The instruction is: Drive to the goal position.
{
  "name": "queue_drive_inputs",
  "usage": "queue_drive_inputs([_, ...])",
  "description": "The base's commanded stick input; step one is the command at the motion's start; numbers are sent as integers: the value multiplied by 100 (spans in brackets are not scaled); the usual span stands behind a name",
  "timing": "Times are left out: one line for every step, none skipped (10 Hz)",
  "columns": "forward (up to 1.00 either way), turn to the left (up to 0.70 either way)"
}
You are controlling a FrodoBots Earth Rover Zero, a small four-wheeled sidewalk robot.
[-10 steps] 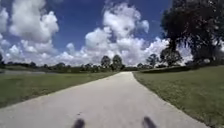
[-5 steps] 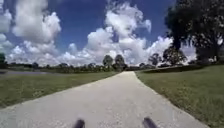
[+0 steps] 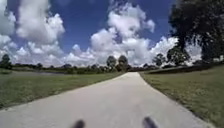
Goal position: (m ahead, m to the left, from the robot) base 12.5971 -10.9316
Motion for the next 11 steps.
queue_drive_inputs([70, 0])
queue_drive_inputs([70, 0])
queue_drive_inputs([70, 0])
queue_drive_inputs([70, 0])
queue_drive_inputs([70, 0])
queue_drive_inputs([70, 0])
queue_drive_inputs([70, 0])
queue_drive_inputs([70, 0])
queue_drive_inputs([70, 0])
queue_drive_inputs([70, 0])
queue_drive_inputs([70, 0])
